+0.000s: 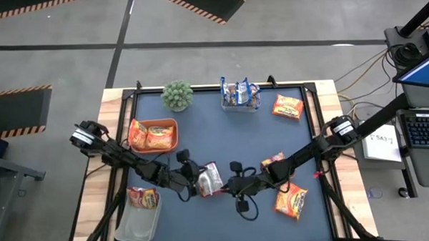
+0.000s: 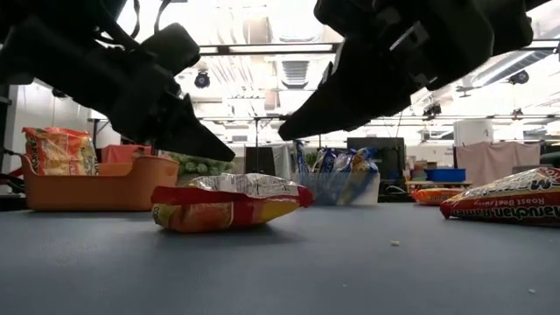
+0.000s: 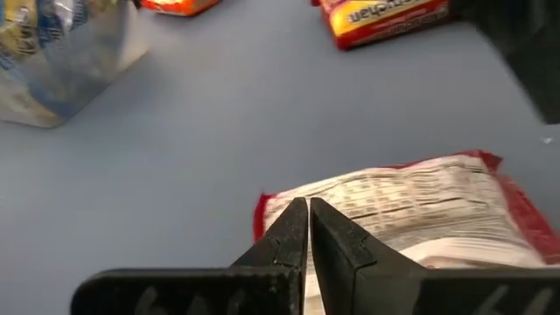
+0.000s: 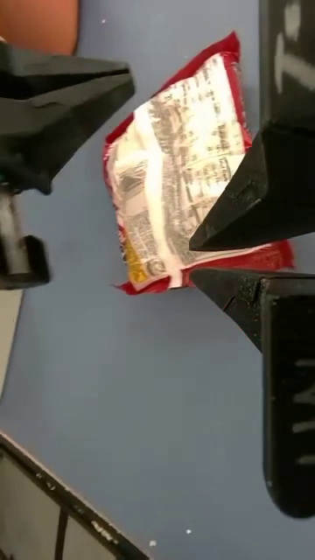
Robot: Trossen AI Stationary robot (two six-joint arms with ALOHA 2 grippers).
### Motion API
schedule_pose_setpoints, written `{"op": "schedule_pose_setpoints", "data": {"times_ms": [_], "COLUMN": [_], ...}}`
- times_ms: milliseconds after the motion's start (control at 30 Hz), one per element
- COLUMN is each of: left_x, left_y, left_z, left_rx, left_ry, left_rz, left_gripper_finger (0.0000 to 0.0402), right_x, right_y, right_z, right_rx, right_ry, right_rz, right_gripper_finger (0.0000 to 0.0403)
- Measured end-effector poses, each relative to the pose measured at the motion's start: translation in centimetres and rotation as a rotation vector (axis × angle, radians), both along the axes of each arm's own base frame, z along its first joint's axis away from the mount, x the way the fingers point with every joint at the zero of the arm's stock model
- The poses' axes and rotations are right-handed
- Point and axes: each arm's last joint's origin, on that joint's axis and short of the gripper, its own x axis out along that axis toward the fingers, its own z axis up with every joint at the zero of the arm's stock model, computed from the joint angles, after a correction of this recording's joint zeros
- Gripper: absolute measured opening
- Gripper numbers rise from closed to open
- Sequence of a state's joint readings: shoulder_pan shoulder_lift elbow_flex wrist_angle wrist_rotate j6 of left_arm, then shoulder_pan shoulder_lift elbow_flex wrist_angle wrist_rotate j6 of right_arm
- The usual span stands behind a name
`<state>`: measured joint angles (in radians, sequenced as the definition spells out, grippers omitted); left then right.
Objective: Sort Maruchan noodles
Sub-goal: Put the red noodle pack into the gray bin
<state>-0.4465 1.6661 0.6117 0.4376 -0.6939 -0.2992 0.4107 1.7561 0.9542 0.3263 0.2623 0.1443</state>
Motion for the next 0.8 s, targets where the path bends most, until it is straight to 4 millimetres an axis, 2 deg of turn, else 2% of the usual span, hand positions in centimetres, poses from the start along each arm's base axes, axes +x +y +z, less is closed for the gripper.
{"op": "schedule_pose_setpoints", "data": {"times_ms": [100, 200, 467, 633, 800], "left_x": [-0.1, -0.1, -0.9, -1.8, -2.2], "left_y": [0.1, 0.3, 1.1, 1.4, 1.6], "left_z": [-0.1, -0.2, -1.3, -2.1, -2.5], "left_rx": [0.018, 0.023, 0.032, 0.011, 0.001], "left_ry": [0.016, 0.028, 0.063, 0.074, 0.066], "left_rz": [0.013, 0.018, 0.036, 0.054, 0.056], "left_gripper_finger": [0.0, 0.0, 0.0, 0.0, 0.0], "right_x": [0.4, 0.8, 1.5, 2.0, 3.7], "right_y": [0.2, 0.5, 0.9, 1.1, 1.8], "right_z": [0.6, 1.3, 2.7, 2.1, 0.6], "right_rx": [0.001, -0.017, -0.111, -0.149, -0.175], "right_ry": [-0.02, -0.043, -0.071, -0.055, 0.017], "right_rz": [0.004, 0.022, 0.038, 0.037, 0.045], "right_gripper_finger": [0.0037, 0.0059, 0.0164, 0.0219, 0.024]}}
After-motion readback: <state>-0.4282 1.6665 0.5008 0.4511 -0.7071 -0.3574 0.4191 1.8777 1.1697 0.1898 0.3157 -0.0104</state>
